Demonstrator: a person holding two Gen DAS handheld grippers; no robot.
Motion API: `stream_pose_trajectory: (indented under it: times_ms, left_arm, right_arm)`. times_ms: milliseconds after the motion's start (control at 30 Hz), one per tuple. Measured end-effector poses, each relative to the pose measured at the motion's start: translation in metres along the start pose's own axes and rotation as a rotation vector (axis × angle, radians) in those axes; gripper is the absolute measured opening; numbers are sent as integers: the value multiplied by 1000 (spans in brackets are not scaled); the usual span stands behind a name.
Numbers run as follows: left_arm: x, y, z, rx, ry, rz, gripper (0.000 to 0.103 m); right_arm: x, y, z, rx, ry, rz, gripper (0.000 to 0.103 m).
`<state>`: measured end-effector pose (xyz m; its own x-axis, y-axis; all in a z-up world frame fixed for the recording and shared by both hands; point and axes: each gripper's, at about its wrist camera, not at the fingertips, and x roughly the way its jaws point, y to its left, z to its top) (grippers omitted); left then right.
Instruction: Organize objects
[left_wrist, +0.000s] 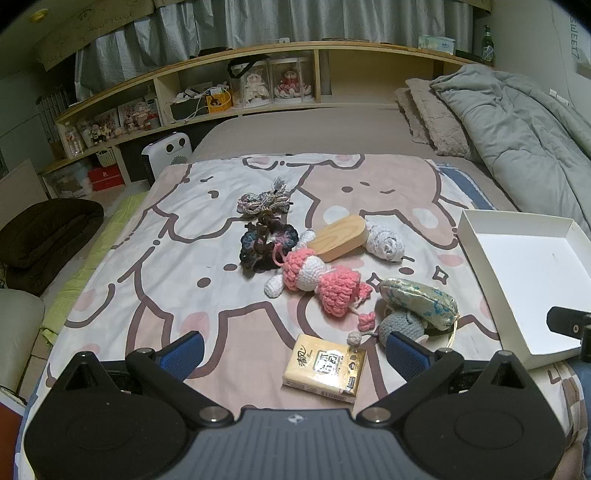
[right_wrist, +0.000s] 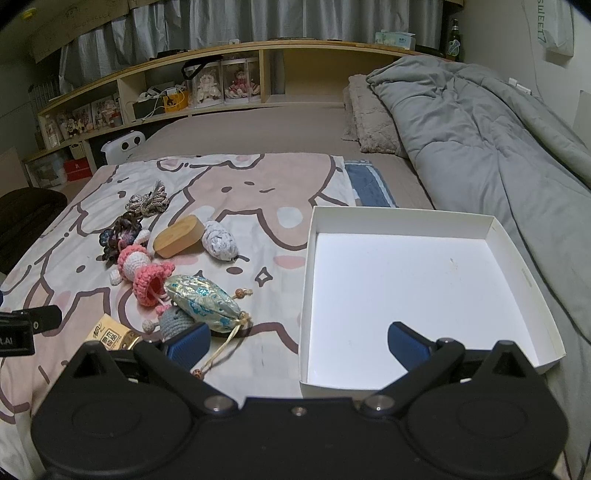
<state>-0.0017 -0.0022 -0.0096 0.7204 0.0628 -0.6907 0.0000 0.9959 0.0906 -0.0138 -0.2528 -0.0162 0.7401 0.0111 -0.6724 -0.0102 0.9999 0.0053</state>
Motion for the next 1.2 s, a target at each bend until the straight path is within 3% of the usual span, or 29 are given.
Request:
stream_pose_trajectory:
  times_ms: [1200]
  left_arm:
    - [3, -3, -2, 0, 6, -2, 103]
  right_arm:
    - [1, 0, 1, 5, 8, -4, 103]
